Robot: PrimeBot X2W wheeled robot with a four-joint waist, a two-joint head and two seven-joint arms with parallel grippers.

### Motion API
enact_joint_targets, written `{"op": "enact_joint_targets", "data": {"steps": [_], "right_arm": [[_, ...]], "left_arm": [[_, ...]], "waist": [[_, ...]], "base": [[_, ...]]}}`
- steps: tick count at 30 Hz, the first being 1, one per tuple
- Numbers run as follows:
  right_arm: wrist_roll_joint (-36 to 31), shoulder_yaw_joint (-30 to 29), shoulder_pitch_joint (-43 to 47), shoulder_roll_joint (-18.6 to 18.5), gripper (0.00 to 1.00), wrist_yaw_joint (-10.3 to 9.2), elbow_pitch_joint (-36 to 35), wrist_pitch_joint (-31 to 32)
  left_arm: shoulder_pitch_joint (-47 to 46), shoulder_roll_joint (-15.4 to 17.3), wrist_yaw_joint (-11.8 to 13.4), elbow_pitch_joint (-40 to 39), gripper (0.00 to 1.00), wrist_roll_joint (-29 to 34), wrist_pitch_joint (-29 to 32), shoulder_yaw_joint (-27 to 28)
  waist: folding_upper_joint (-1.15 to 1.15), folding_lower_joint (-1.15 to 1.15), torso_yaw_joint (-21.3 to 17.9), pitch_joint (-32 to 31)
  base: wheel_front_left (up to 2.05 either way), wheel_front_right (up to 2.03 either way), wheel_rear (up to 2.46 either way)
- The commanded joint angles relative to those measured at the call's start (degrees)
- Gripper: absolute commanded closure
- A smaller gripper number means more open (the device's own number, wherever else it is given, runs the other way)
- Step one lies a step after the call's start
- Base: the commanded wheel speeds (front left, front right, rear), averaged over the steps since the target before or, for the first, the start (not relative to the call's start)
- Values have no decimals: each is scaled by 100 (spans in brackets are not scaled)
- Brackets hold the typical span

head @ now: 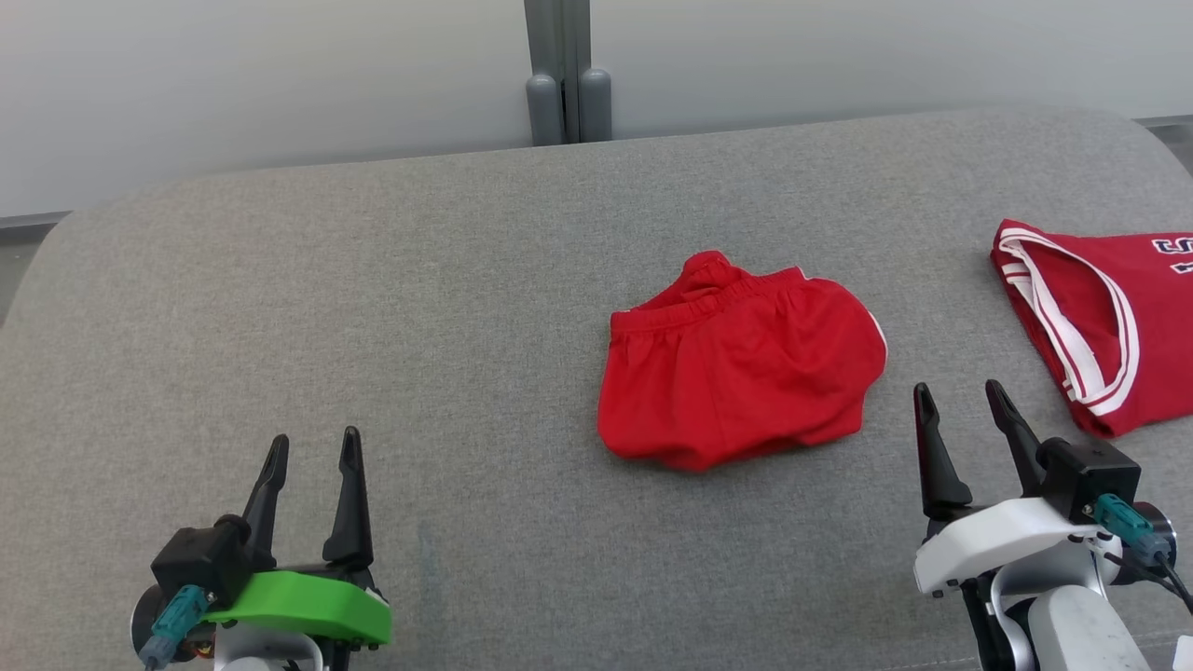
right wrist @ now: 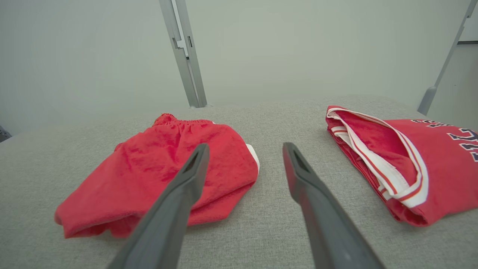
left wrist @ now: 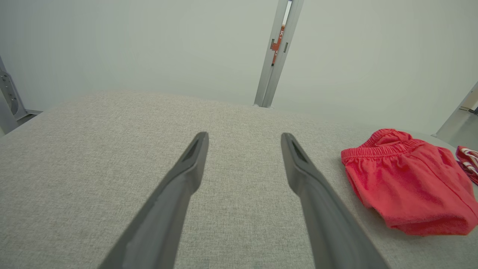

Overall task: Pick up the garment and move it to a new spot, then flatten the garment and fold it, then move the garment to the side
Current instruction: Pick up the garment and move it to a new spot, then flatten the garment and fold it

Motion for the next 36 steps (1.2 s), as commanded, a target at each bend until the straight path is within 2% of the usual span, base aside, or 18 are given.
{"op": "enact_joint_targets", "data": {"steps": [1,4,10,17,24,29,36], "right_arm": [[-17,18,-4,6,0,-8,14,-35],[4,40,-27,8,0,-8,24,-23],[39,152,-115,18,0,-8,-11,-11],[67,269,-292,23,0,-8,-12,-42],[152,471,-542,42,0,-8,103,-163],[215,622,-678,55,0,-8,234,-266],[406,788,-809,58,0,-8,468,-419]], "left_arm": [[-21,-2,-21,21,0,26,-16,14],[-144,-11,-36,13,0,-92,-16,-48],[-933,74,-45,202,0,-330,232,-781],[-2490,95,-46,691,0,-993,1580,-1690],[-3909,8,-21,1506,0,-1498,2905,-2186],[-4546,-12,161,2016,0,-1803,3687,-2514],[-5103,-13,785,2544,0,-2365,4411,-2970]], "waist": [[0,0,0,-1],[0,0,-15,16],[0,0,-167,157],[0,0,-582,572],[0,0,-1246,1009],[0,0,-1776,1206],[0,0,-2491,1384]], "base": [[0,0,0],[0,0,0],[0,0,0],[0,0,0],[0,0,0],[0,0,0],[0,0,0]]}}
